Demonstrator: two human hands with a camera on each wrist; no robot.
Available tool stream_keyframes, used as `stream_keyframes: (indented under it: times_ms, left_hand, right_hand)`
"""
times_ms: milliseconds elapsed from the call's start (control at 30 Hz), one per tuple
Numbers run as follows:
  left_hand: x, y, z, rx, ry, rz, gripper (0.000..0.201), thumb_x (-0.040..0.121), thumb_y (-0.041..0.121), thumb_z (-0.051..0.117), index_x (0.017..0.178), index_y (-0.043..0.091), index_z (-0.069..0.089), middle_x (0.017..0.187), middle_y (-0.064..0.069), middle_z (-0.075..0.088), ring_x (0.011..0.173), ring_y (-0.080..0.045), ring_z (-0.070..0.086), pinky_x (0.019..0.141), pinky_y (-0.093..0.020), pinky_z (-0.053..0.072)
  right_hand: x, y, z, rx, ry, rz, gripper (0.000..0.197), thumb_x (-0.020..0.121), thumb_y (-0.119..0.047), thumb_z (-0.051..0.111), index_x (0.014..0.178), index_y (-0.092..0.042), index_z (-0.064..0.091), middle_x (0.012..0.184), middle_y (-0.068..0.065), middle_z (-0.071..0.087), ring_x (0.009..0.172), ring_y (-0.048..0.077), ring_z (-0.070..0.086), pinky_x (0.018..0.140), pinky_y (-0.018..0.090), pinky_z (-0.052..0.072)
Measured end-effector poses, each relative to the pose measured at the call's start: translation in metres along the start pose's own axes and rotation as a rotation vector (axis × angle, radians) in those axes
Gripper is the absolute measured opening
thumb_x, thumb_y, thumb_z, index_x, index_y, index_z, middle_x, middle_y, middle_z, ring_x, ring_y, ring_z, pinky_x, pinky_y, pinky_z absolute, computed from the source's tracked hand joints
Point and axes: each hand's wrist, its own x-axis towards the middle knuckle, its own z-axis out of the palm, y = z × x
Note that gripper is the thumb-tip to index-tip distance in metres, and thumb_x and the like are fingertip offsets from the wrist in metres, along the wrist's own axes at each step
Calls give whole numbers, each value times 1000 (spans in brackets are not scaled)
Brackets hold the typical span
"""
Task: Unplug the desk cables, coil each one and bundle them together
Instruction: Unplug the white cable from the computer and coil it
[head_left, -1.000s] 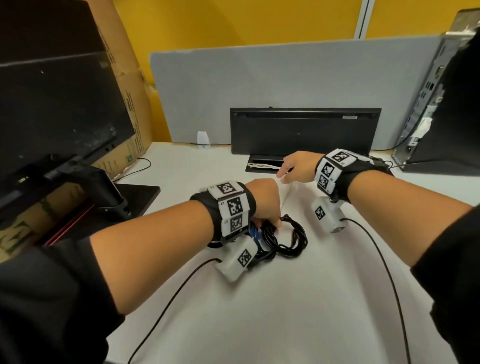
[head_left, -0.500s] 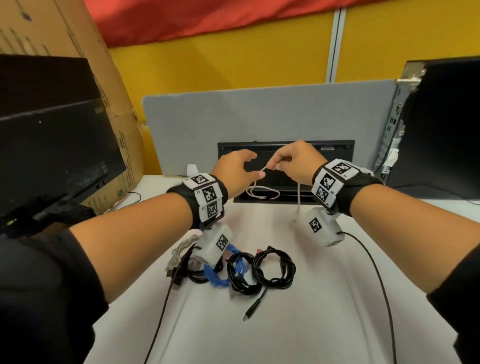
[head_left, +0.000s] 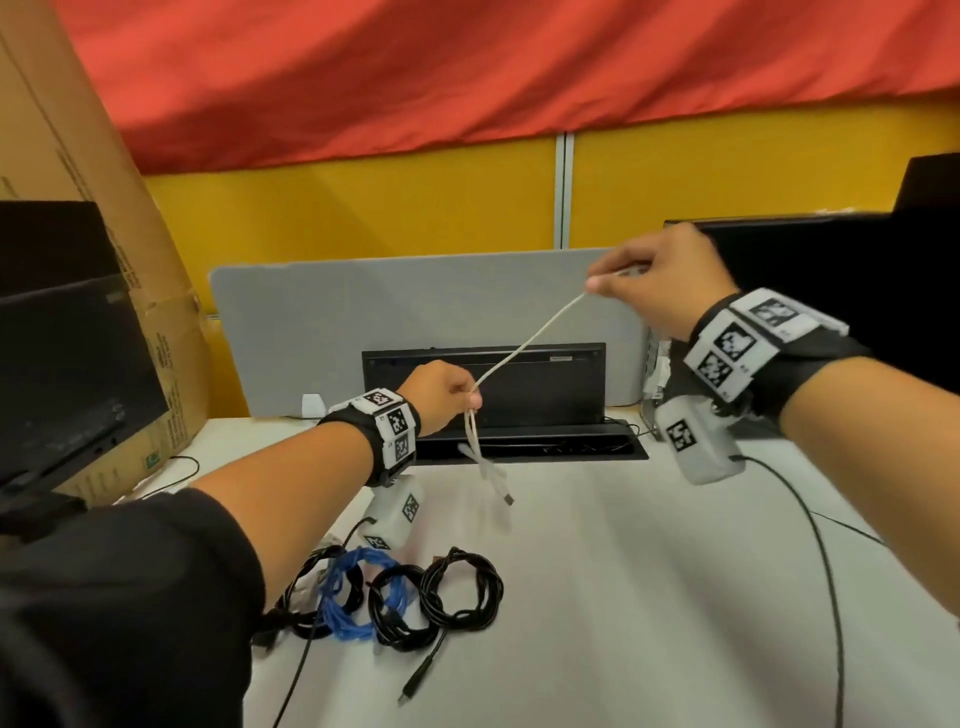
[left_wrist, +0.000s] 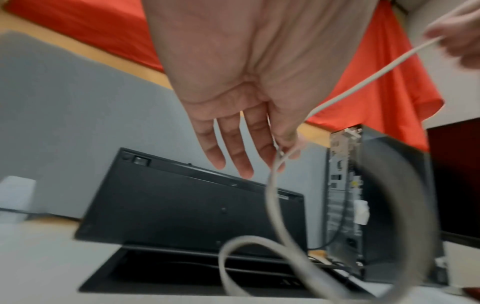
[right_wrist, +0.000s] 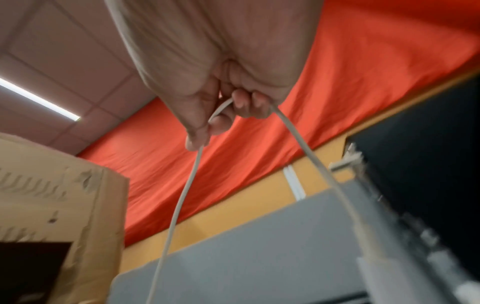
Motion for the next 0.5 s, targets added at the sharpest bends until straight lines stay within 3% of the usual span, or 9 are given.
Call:
stream_keyframes:
  times_ms: [67,133,267,367,500]
  left_hand:
    - [3,-1,-2,-37,46,-10,19,94,20,60,87,7,72,84,-10,70,80,-24,64,74,-33,51]
    - [9,5,-4,-11,86,3,23,96,23,57,86,7,70,77,-3,66,70,-18,58,64,-26,44]
    - [22,8,-13,81,100,18,20,98,20,54,89,6,66,74,5,64,66,-7,54,60,-23,39]
    - [24,-7,-25,104,131,-10,19,97,16,55,81,10,64,72,1,65,68,-15,58,61,-26,40]
    - [16,-26,-44,53,191,-80,27,94,16,60,67,18,62,61,2,61,60,-15,54,56,-25,38]
  right_hand:
    - [2,10,-22,-123,32,6,14,81,-32,76,91,-23,76,89,-7,69,85,8,62,81,27,46]
    - [0,25,-31,-305,10,37,19,86,-34,71,94,-18,76,90,0,69,83,14,60,79,26,44]
    - [-12,57,-36,-399,79,166,17,90,-40,63,84,-27,72,72,-4,65,68,18,61,63,32,52]
    - [-22,82,-44,-451,130,267,21,90,-43,60,72,-33,64,63,-7,60,57,15,57,49,24,42]
    - [-41,116,-50,-480,96,388,24,93,-39,54,71,-30,59,67,-3,60,60,17,57,51,24,41]
